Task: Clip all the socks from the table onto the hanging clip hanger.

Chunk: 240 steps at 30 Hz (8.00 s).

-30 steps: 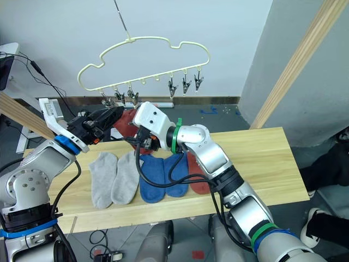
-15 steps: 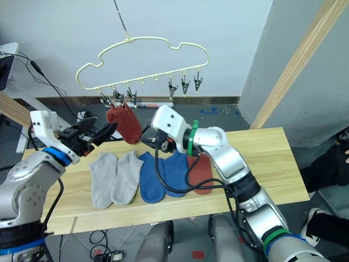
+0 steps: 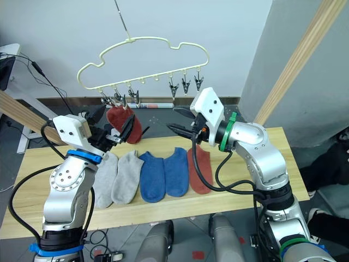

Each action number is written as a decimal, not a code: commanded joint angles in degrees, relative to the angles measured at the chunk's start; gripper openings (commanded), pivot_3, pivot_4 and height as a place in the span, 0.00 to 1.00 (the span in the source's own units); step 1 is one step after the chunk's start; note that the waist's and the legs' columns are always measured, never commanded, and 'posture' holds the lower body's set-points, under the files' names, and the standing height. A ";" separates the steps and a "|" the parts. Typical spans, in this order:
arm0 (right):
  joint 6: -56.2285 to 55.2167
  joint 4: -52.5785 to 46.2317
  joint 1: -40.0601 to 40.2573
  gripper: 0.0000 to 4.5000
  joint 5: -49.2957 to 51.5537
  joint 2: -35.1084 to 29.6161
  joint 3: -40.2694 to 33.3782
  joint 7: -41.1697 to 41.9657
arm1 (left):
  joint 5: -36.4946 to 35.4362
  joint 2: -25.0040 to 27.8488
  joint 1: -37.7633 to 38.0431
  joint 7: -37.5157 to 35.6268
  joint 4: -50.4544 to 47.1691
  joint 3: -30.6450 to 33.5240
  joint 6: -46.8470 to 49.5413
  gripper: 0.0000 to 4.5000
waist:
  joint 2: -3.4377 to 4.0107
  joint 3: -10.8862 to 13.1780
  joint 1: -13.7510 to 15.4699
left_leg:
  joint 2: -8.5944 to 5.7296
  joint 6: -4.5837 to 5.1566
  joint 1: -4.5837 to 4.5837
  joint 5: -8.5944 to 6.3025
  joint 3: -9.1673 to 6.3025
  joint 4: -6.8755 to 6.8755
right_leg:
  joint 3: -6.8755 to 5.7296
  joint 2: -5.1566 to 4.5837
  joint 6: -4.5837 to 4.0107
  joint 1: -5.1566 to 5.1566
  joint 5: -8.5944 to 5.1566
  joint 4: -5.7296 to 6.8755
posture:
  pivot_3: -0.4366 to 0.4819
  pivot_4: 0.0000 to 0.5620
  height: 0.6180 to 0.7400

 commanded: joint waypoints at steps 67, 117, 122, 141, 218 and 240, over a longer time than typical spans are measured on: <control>-0.09 -3.46 1.10 0.51 7.66 -4.45 -2.14 -2.08 | 4.64 -6.22 -11.68 6.94 16.82 -0.40 -11.16 0.61 | -0.01 0.02 0.08 | 0.00 0.03 -0.13 -0.01 -0.03 0.58 | 0.02 0.07 0.12 0.09 0.06 0.04 | 0.42 0.64 1.00; -2.41 9.76 13.07 0.87 -7.47 0.60 7.49 -17.95 | 3.39 -4.78 -17.39 6.83 20.04 -0.08 -9.95 0.02 | -0.01 0.24 -0.06 | 0.01 0.03 -0.15 -0.02 0.01 0.61 | 0.06 0.07 0.17 0.06 0.07 0.02 | 0.41 0.66 1.00; -6.99 21.36 12.75 0.87 -10.98 7.82 6.22 -24.21 | 3.22 -4.50 -17.73 6.09 20.54 0.18 -9.51 0.02 | 0.02 0.27 -0.21 | 0.05 0.02 -0.13 -0.01 0.01 0.60 | 0.06 0.12 0.18 0.06 0.07 0.03 | 0.42 0.65 1.00; -18.60 39.74 7.89 0.00 -17.19 14.59 6.09 -25.78 | -2.68 -1.55 -17.45 0.62 18.93 1.68 -2.54 0.02 | 0.03 0.27 -0.08 | 0.05 0.02 -0.12 -0.02 0.05 0.59 | 0.10 0.13 0.19 0.06 0.08 0.03 | 0.44 0.63 1.00; -33.79 47.69 -13.47 0.00 -17.85 25.14 8.92 -13.25 | -39.28 6.87 -19.34 -5.57 8.71 13.40 41.43 0.02 | 0.03 0.27 0.06 | 0.00 -0.01 -0.17 -0.02 -0.07 0.56 | -0.03 0.03 0.14 0.02 0.12 0.06 | 0.48 0.58 1.00; -36.05 48.86 -15.24 0.00 -16.76 26.81 6.55 -15.20 | -41.66 7.14 -18.45 -5.20 7.78 13.96 44.37 0.36 | 0.03 0.27 0.08 | 0.00 -0.02 -0.17 -0.02 -0.07 0.57 | -0.03 0.02 0.13 0.02 0.12 0.06 | 0.48 0.57 1.00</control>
